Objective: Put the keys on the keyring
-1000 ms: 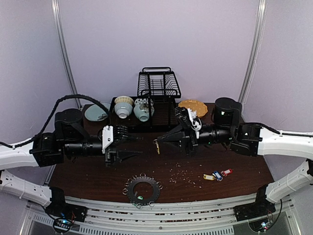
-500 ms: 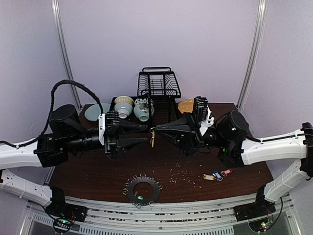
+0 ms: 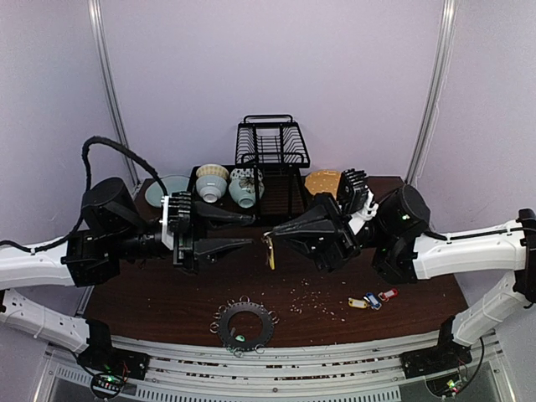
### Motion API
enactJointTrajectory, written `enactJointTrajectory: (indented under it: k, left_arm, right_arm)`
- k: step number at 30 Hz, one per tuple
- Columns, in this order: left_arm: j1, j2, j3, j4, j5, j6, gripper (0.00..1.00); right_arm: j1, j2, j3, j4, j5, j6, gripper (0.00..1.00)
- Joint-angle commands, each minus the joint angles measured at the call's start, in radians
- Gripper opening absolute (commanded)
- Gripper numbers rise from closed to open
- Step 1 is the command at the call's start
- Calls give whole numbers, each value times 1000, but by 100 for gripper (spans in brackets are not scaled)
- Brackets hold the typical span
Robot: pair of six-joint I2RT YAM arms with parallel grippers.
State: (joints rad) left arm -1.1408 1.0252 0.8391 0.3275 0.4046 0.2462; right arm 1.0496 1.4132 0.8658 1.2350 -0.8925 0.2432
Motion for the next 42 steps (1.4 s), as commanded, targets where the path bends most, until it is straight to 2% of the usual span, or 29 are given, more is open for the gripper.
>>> enactJointTrajectory:
  k: [1,3,7,11,15,20,22,26,28,31,34,39,42]
  left_arm:
    - [-5,24,-21,147,28,-44,35]
    - [-7,34,-21,167,49,-51,43]
    - [-9,36,-28,197,53,-61,45]
    - [-10,43,-23,216,14,-89,26]
    - [-10,46,-26,219,33,-85,23]
    - [-12,49,-11,177,-18,-74,6]
    - [-11,53,-3,160,-27,-68,7]
    - [-12,59,3,142,-36,-65,16]
    - [-11,59,5,141,-38,-65,12]
    - [-11,52,5,140,-43,-66,0]
    - [-11,46,-1,144,-44,-66,0]
    - [-11,29,10,87,-69,-50,0]
    - [-11,19,45,-26,-116,-14,0]
  right_arm:
    - [15,-32,0,-42,96,-89,0]
    - [33,-37,-8,-71,157,-155,0]
    - [46,-49,-27,-85,222,-207,0]
    - [55,-51,-22,-115,228,-233,0]
    - [55,-62,-30,-131,249,-253,0]
    - [55,-68,-34,-134,253,-258,0]
    - [56,-70,-38,-126,254,-259,0]
    - [56,-72,-37,-126,255,-266,0]
    - [56,-75,-38,-126,255,-267,0]
    - [56,-78,-39,-129,256,-269,0]
    - [56,-85,-42,-141,257,-274,0]
    - [56,-123,-24,-299,277,-338,0]
    - [55,-168,6,-507,324,-423,12]
